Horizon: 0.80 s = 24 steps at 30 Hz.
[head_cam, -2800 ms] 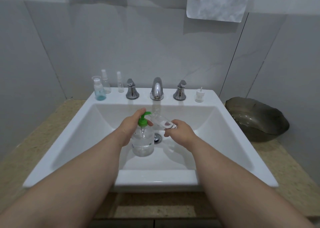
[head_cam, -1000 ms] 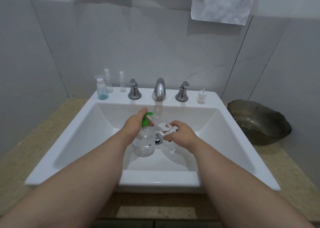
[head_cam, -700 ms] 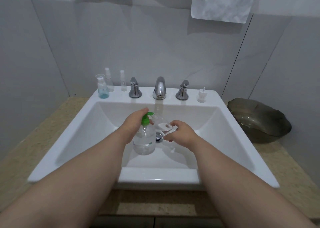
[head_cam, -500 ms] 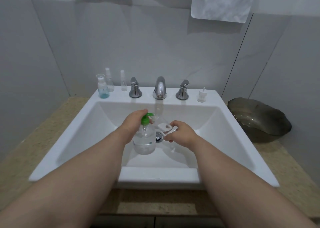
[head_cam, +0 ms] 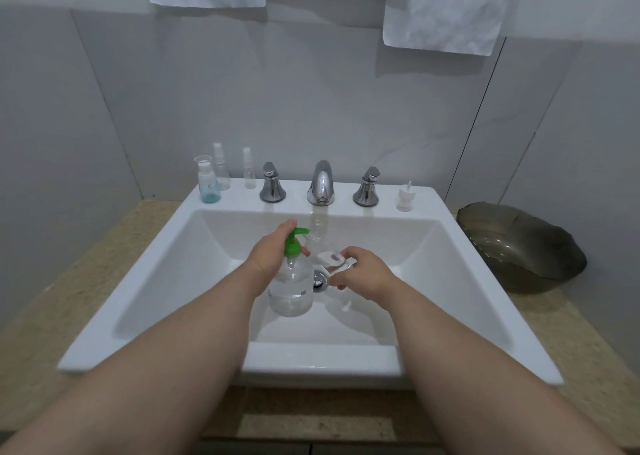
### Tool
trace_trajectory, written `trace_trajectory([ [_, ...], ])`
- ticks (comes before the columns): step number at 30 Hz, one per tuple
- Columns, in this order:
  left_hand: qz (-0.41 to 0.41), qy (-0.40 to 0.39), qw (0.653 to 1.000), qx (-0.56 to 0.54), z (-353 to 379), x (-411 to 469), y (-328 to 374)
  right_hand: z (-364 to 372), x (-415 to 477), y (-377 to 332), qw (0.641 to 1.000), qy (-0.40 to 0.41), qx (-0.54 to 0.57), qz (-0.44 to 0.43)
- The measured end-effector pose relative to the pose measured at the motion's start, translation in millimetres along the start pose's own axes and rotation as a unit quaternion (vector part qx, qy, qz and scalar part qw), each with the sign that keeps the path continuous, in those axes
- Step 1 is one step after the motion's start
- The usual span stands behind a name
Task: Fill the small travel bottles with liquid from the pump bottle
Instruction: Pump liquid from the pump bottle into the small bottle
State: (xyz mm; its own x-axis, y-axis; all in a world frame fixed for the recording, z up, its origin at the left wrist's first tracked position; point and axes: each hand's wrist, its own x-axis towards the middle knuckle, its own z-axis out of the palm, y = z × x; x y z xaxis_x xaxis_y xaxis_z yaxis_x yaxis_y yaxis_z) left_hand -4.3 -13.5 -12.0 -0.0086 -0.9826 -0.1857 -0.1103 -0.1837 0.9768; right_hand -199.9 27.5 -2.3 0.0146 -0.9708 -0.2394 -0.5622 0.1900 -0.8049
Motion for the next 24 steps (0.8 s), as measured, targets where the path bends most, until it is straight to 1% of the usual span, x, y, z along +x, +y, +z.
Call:
trace_trajectory([
  [6, -0.014, 0.002, 1.000, 0.001, 0.2, 6.1, -2.4, 0.1, 0.8, -0.1, 1.000, 0.001, -0.002, 0.005],
  [14, -0.009, -0.008, 1.000, 0.003, -2.8, 7.8, -1.8, 0.2, -1.3, 0.7, 1.000, -0.001, -0.006, 0.001],
  [20, 0.013, -0.010, 1.000, -0.001, -3.2, 8.1, -3.6, 0.2, -1.9, 1.3, 1.000, 0.000, -0.008, 0.000],
  [24, 0.002, -0.019, 1.000, 0.014, -6.2, 6.6, -7.8, 0.2, -2.2, 0.7, 1.000, 0.002, -0.009, -0.001],
])
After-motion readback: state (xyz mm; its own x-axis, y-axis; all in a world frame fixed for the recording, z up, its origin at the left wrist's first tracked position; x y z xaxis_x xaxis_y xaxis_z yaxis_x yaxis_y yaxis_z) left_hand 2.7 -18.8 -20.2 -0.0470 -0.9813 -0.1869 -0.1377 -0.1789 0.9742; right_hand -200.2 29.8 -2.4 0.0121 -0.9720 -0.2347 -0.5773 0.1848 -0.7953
